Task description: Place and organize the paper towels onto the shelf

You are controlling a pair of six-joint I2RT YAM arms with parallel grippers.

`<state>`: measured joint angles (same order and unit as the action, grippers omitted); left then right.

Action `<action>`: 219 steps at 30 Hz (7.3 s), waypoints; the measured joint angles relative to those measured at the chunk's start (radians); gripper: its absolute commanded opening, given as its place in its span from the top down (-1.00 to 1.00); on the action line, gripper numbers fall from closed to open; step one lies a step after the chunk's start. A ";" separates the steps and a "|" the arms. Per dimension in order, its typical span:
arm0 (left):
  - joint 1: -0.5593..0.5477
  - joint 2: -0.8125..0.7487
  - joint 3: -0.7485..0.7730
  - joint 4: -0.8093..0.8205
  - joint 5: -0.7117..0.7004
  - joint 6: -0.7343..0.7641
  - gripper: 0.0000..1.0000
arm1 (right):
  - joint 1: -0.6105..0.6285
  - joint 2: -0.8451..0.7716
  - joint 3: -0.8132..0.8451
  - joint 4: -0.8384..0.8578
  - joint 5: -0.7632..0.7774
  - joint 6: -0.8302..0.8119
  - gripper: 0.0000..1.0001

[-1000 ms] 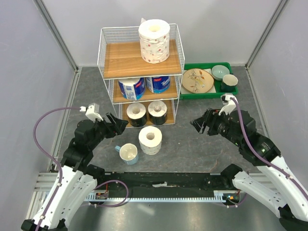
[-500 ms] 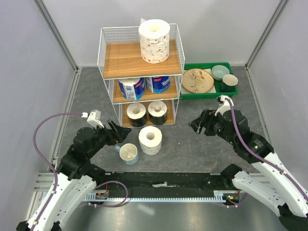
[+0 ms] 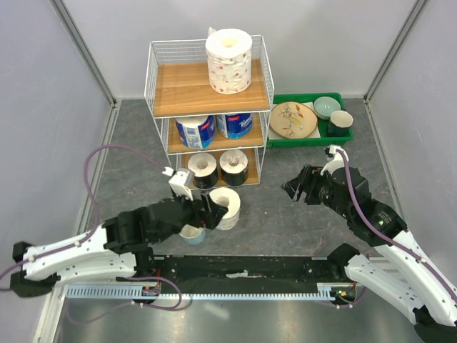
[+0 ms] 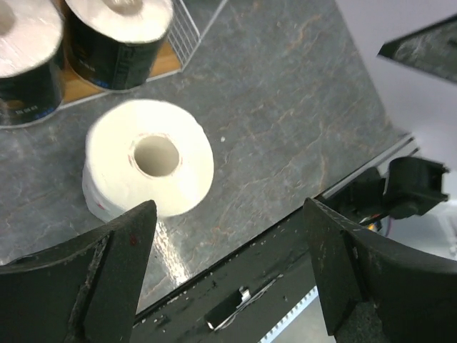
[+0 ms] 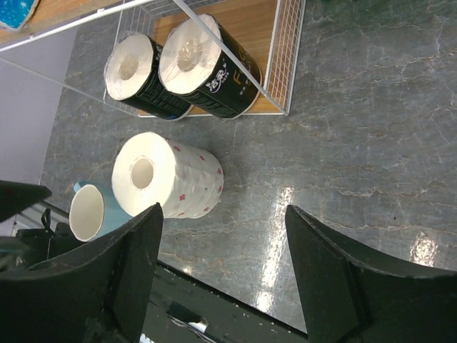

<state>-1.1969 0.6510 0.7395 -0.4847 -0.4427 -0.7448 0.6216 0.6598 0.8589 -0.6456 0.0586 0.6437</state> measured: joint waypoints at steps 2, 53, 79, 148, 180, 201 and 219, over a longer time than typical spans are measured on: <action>-0.094 0.068 0.011 -0.002 -0.098 -0.024 -0.83 | 0.000 -0.005 0.000 -0.004 0.004 0.000 -0.55; 0.137 0.392 -0.035 0.015 -0.061 0.018 -0.52 | 0.000 -0.022 -0.023 -0.023 0.027 0.000 -0.59; 0.194 0.378 0.011 -0.015 -0.045 0.035 0.12 | 0.000 -0.031 -0.050 -0.029 0.028 0.008 -0.61; 0.694 0.845 1.530 -0.340 0.096 0.590 0.10 | 0.000 -0.086 -0.062 -0.060 0.039 0.015 -0.64; 0.719 0.832 1.560 -0.396 0.194 0.547 -0.40 | 0.000 -0.074 -0.087 -0.066 0.048 0.016 -0.64; 0.746 0.855 1.518 -0.293 0.245 0.527 -0.54 | 0.000 -0.078 -0.093 -0.071 0.049 0.015 -0.65; 0.823 0.890 1.517 -0.240 0.327 0.501 -0.60 | 0.000 -0.078 -0.092 -0.079 0.057 0.015 -0.65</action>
<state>-0.3740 1.5406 2.2562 -0.7250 -0.1154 -0.2440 0.6216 0.5816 0.7666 -0.7242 0.1154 0.6586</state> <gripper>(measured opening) 0.789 0.827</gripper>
